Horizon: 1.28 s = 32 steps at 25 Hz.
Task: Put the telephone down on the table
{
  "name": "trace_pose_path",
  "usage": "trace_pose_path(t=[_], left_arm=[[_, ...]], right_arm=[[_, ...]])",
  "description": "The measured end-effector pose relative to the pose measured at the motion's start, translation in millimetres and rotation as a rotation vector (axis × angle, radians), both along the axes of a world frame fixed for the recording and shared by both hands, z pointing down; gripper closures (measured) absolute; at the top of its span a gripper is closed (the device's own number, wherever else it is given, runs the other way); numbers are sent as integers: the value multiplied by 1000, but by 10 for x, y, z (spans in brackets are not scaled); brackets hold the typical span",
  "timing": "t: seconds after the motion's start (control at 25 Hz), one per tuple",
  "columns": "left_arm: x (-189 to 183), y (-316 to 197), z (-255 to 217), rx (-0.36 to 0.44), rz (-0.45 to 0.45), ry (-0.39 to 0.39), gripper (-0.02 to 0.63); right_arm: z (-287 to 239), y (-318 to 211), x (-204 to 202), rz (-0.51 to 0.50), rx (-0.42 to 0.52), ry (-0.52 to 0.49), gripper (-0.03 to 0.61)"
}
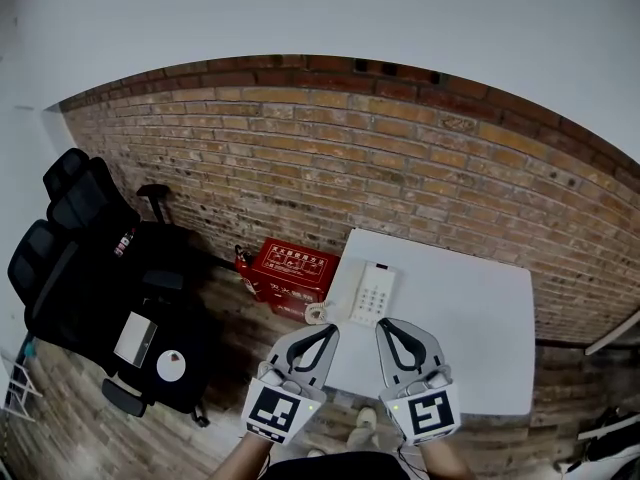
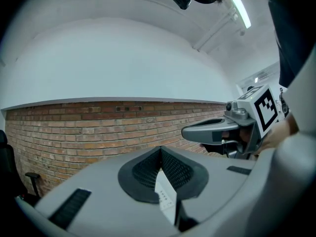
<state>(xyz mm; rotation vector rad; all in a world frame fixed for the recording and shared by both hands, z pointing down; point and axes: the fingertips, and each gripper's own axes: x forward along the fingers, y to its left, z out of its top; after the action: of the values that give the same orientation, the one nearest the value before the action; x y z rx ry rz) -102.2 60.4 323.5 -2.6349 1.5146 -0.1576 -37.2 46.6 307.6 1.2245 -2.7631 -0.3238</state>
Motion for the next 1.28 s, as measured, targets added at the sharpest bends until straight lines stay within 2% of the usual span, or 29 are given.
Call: trace_pose_path(t=[0.36, 0.56, 0.72, 1.28], left_arm=[[-148, 359, -48, 20, 16, 21, 606], [-148, 575, -52, 30, 30, 17, 606], [-180, 719, -63, 32, 48, 24, 606], [-243, 822, -38, 23, 48, 36, 606]], right_arm=[[84, 322, -5, 43, -17, 35, 560], [16, 539, -64, 5, -52, -71, 563], [-66, 717, -151, -24, -34, -103, 563], [-94, 824, -265, -38, -1, -74, 563]])
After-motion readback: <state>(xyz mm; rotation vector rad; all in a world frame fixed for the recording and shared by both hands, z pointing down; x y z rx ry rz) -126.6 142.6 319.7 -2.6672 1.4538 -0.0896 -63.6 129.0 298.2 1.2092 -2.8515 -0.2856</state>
